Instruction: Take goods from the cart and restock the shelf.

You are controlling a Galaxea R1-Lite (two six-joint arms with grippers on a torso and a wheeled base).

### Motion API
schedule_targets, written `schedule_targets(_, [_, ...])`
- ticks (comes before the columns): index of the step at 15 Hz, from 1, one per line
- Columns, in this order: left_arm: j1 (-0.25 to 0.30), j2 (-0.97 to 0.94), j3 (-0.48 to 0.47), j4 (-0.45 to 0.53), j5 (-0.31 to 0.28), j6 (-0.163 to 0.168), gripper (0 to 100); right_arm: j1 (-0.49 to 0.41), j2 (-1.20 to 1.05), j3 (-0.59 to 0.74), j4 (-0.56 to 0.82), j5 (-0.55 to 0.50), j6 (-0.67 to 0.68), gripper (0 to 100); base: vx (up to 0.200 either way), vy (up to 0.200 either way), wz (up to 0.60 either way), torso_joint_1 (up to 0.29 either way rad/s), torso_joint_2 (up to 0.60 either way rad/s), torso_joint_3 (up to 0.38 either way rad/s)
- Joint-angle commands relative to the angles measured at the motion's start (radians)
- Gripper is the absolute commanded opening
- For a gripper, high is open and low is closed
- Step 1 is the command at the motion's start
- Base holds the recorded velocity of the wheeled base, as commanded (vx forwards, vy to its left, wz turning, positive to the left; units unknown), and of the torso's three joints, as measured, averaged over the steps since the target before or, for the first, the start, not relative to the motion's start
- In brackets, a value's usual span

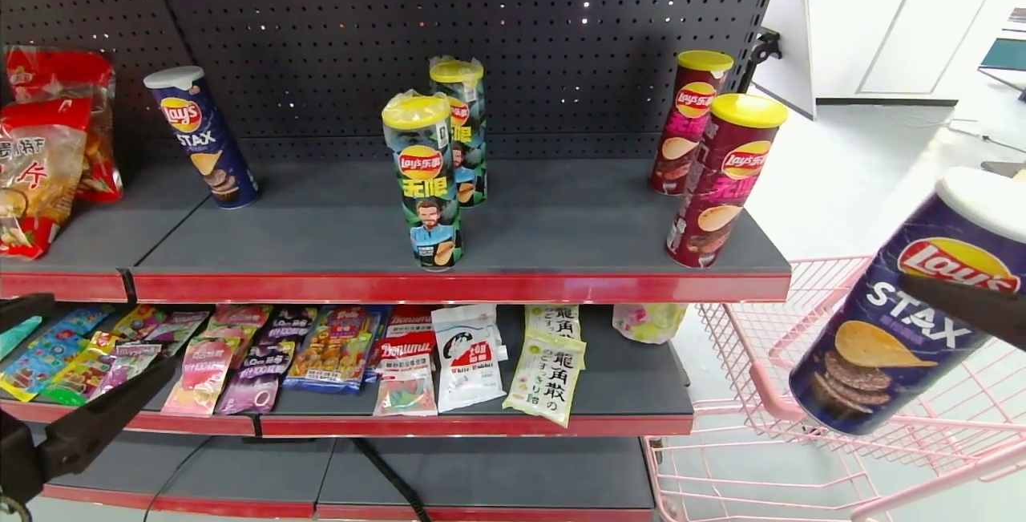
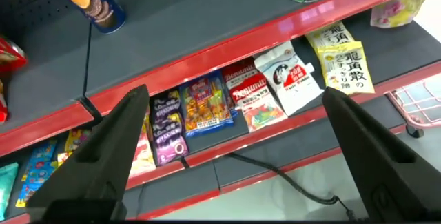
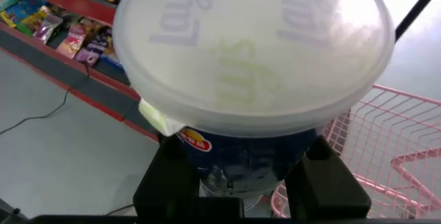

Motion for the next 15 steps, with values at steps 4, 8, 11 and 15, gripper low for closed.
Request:
schedule_targets(4, [0.0, 0.002, -0.001, 0.0, 0.0, 0.0, 100, 0.053, 0.018, 0.039, -0.006, -0.004, -0.055, 0, 0.0, 0.05, 0.0, 0.008, -0.01, -0.01])
schedule_targets(8, [0.0, 0.003, 0.005, 0.0, 0.0, 0.002, 100, 0.087, 0.024, 0.045, -0.006, -0.005, -0.054, 0, 0.0, 0.2, 0.0, 0.007, 0.0, -0.001])
schedule_targets(11, [0.0, 0.002, 0.009, 0.0, 0.002, 0.0, 100, 0.088, 0.021, 0.05, -0.007, 0.007, -0.052, 0, 0.0, 0.2, 0.0, 0.003, 0.0, -0.001])
schedule_targets(15, [0.0, 0.002, 0.007, 0.0, 0.002, 0.0, 100, 0.121, 0.013, 0.056, -0.007, 0.048, -0.057, 0, 0.0, 0.2, 0.0, 0.002, 0.01, -0.002])
